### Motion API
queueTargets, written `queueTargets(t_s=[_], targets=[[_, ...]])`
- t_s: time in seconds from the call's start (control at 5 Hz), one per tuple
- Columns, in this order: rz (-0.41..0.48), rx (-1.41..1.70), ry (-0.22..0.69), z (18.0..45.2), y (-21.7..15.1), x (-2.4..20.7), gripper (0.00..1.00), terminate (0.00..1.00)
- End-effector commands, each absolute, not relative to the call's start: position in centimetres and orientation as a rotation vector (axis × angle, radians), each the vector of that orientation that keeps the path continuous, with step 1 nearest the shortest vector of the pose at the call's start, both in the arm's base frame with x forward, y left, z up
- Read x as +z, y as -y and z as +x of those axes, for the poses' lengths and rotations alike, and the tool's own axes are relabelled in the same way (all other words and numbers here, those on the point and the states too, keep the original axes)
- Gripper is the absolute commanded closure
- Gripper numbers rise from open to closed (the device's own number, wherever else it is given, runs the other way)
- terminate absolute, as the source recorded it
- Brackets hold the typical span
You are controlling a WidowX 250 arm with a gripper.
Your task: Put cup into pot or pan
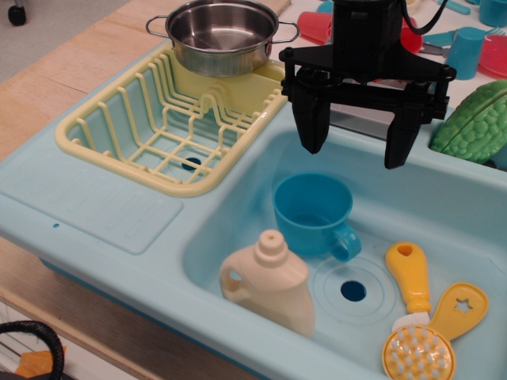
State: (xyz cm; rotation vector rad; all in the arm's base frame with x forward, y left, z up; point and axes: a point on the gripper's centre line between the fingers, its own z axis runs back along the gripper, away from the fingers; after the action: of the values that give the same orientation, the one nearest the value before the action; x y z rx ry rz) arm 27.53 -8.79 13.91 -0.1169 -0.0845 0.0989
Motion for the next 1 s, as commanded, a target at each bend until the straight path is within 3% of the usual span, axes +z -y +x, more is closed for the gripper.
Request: queueTargets(t_s=[0.0,0.4,0.6,0.8], targets=[[-0.117,0.099,0.085,27.5,8.8,13.9,0.0,0.0],[-0.179,0.121,0.047,27.4,8.9,10.7,0.0,0.0],[-0.244,0.132,0.07,27.3,8.5,9.1,0.0,0.0],[-0.249,0.15,0.027,27.8,8.5,8.3,1.0,0.0]])
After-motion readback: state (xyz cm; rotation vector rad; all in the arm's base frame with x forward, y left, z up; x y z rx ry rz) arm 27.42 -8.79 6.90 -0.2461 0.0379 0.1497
